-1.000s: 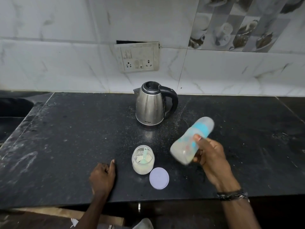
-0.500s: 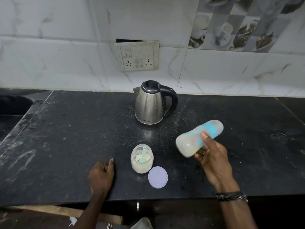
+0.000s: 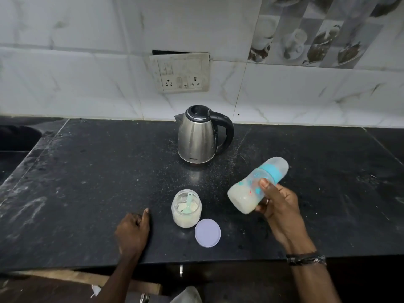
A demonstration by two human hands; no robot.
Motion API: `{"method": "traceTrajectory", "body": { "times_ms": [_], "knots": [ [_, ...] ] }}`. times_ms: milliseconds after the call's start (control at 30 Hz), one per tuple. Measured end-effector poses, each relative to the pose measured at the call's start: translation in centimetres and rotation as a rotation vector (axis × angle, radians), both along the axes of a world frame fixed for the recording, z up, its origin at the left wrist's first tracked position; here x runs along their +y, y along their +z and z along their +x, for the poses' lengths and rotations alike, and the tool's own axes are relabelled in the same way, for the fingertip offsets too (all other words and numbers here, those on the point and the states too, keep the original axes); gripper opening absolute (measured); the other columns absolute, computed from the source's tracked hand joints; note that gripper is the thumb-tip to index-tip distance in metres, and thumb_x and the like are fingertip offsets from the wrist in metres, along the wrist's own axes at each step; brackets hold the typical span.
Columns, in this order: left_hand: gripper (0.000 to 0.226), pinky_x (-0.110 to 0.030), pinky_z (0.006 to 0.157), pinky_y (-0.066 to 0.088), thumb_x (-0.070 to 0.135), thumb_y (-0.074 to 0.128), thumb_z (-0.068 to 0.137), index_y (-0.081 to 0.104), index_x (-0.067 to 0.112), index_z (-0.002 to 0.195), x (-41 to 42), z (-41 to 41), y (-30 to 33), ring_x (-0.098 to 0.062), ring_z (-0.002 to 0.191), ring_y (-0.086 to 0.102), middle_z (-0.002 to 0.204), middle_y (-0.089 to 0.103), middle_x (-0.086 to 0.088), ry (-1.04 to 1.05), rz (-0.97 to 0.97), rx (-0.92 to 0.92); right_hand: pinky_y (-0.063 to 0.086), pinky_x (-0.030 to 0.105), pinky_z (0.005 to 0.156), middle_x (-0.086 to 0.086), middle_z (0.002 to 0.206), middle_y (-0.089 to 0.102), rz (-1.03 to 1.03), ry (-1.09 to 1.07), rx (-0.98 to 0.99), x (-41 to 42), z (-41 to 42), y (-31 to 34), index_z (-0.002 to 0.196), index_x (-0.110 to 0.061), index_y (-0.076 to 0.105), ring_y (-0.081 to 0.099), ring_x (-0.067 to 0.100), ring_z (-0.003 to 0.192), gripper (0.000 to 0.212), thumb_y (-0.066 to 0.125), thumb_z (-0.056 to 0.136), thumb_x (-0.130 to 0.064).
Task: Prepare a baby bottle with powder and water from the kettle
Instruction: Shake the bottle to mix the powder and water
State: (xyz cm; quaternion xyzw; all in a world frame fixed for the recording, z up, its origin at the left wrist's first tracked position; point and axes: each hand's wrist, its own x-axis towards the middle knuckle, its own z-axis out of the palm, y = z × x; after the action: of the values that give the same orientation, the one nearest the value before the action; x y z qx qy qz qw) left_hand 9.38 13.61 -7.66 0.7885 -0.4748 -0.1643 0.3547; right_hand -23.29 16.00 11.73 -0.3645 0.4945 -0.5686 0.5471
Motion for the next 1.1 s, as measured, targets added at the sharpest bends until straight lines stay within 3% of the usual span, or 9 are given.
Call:
{"method": "traceTrajectory", "body": {
  "times_ms": [67,200,267,367,467,533,700,867,1100],
  "knots": [
    [0.052,-0.034,0.056,0.04,0.032,0.071,0.094,0.051,0.01,0.051,0.1,0.0,0.0,-0.024,0.052,0.053,0.056,0.055,-0.006,0.004,0.003,0.002,0.049,0.022,0.048,0.01,0.08,0.076,0.005,0.045,0.15,0.0,0.3,0.4,0.094,-0.007,0.074,0.067,0.021,0.064,0.027,0.078,0.073,-0.023],
    [0.052,-0.033,0.055,0.038,0.032,0.07,0.095,0.051,0.011,0.051,0.0,0.1,0.2,-0.023,0.052,0.052,0.055,0.054,-0.005,-0.003,-0.001,-0.005,0.051,0.027,0.053,0.013,0.081,0.075,-0.051,0.067,0.045,0.4,0.7,0.1,0.091,-0.005,0.075,0.066,0.021,0.064,0.048,0.087,0.062,-0.041],
    [0.053,-0.033,0.055,0.04,0.033,0.071,0.094,0.051,0.012,0.051,0.1,0.0,0.1,-0.023,0.052,0.052,0.055,0.054,-0.005,0.001,0.006,-0.005,0.05,0.025,0.05,0.008,0.073,0.074,-0.034,-0.023,0.051,0.0,0.3,0.1,0.089,-0.004,0.073,0.065,0.016,0.059,0.031,0.08,0.072,-0.028],
    [0.053,-0.034,0.055,0.041,0.032,0.071,0.094,0.051,0.011,0.05,0.2,0.1,0.1,-0.023,0.051,0.052,0.056,0.055,-0.005,-0.005,0.005,-0.013,0.05,0.024,0.05,0.012,0.084,0.077,-0.006,0.166,0.253,0.0,0.5,0.1,0.097,-0.008,0.073,0.07,0.02,0.068,0.027,0.08,0.073,-0.02],
    [0.052,-0.034,0.056,0.041,0.031,0.072,0.094,0.052,0.009,0.052,0.1,0.0,0.4,-0.024,0.052,0.053,0.057,0.055,-0.006,0.005,0.007,-0.013,0.052,0.022,0.05,0.018,0.087,0.075,-0.018,0.202,0.137,0.6,0.9,-0.1,0.095,-0.007,0.076,0.069,0.018,0.065,0.047,0.088,0.062,-0.038],
    [0.052,-0.034,0.057,0.041,0.032,0.072,0.094,0.052,0.009,0.052,0.2,-0.1,0.4,-0.025,0.053,0.053,0.057,0.056,-0.007,0.008,0.01,-0.013,0.05,0.02,0.048,0.017,0.086,0.076,-0.001,0.084,0.1,0.0,1.2,-0.8,0.098,-0.005,0.074,0.068,0.014,0.061,0.044,0.084,0.066,-0.034],
    [0.053,-0.034,0.056,0.041,0.03,0.073,0.094,0.049,0.01,0.051,0.1,0.1,0.3,-0.025,0.051,0.052,0.053,0.053,-0.005,-0.013,-0.004,-0.023,0.054,0.023,0.061,0.003,0.093,0.078,0.001,0.038,0.319,-1.4,1.8,-3.3,0.105,-0.012,0.07,0.073,0.016,0.081,0.032,0.08,0.075,-0.009],
    [0.054,-0.033,0.054,0.037,0.03,0.072,0.094,0.047,0.01,0.051,0.1,0.3,0.0,-0.023,0.051,0.051,0.053,0.052,-0.005,-0.025,-0.017,-0.021,0.058,0.033,0.084,-0.006,0.098,0.076,0.025,0.039,0.472,-2.9,1.8,-6.2,0.109,-0.018,0.066,0.072,0.01,0.093,0.039,0.082,0.075,-0.008],
    [0.052,-0.037,0.055,0.046,0.034,0.07,0.095,0.05,0.01,0.053,0.0,0.3,0.0,-0.023,0.052,0.053,0.054,0.053,-0.004,-0.009,0.002,0.002,0.056,0.04,0.09,-0.01,0.106,0.071,0.029,0.039,0.684,-6.7,2.5,-9.0,0.113,-0.029,0.059,0.067,0.007,0.097,0.043,0.08,0.076,-0.021]
  ]
}}
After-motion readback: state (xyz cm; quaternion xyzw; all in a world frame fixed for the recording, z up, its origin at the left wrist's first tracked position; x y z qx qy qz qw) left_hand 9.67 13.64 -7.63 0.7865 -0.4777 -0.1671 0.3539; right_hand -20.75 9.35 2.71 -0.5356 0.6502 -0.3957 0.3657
